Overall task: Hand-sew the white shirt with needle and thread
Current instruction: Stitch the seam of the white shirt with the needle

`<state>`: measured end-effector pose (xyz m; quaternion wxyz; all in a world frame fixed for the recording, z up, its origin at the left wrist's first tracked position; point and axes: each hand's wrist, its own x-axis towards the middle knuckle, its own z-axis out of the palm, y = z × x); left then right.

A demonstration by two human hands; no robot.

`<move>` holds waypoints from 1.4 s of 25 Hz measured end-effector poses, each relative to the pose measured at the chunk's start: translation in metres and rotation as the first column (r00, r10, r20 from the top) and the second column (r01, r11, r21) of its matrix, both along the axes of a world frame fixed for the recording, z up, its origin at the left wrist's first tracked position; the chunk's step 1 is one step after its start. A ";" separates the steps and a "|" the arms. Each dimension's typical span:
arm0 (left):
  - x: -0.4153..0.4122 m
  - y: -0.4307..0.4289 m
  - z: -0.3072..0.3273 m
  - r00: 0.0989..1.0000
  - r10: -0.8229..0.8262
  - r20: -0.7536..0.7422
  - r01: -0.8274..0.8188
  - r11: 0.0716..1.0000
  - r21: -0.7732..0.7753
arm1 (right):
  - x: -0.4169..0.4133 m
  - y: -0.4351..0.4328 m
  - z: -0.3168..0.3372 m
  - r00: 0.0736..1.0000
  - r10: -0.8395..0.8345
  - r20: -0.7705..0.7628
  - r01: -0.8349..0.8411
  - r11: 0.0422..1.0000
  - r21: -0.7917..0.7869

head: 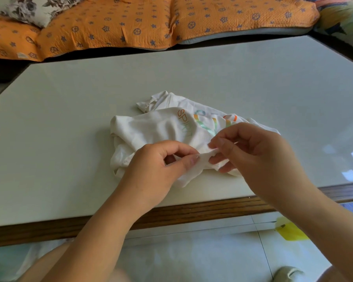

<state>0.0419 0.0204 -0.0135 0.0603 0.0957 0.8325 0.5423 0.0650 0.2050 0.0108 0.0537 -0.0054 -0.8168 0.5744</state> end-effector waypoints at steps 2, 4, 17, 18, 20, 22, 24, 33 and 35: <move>0.001 0.000 0.001 1.000 -0.022 0.016 0.022 1.000 0.011 | 0.009 0.000 0.005 0.988 -0.045 -0.150 0.053 0.997 0.049; 0.002 0.001 0.002 0.999 -0.031 0.016 0.030 0.999 0.017 | 0.018 -0.002 0.010 0.990 0.018 -0.143 -0.012 0.999 0.042; 0.000 -0.001 -0.003 0.999 -0.051 0.014 0.049 0.988 0.148 | 0.020 -0.006 0.004 0.976 0.109 0.186 -0.125 0.989 0.078; 0.000 -0.001 -0.003 0.998 -0.053 0.018 0.049 0.986 0.157 | 0.020 -0.005 0.004 0.977 0.111 0.184 -0.128 0.988 0.081; 0.000 -0.001 -0.003 0.998 -0.056 0.021 0.052 0.984 0.168 | 0.020 -0.005 0.004 0.977 0.116 0.180 -0.133 0.987 0.086; 0.000 -0.001 -0.002 0.998 -0.057 0.016 0.053 0.983 0.174 | 0.019 -0.005 0.003 0.976 0.118 0.182 -0.136 0.987 0.090; 0.000 0.000 -0.001 0.999 -0.051 0.008 0.048 0.982 0.180 | 0.019 -0.005 0.002 0.975 0.120 0.186 -0.139 0.986 0.093; 0.004 0.003 -0.003 0.997 -0.017 -0.080 0.026 0.993 0.112 | 0.017 -0.007 -0.003 0.977 0.110 0.185 -0.136 0.981 0.138; 0.006 0.005 -0.002 0.990 0.004 -0.138 0.004 0.998 0.062 | 0.017 -0.008 -0.005 0.978 0.100 0.185 -0.127 0.982 0.141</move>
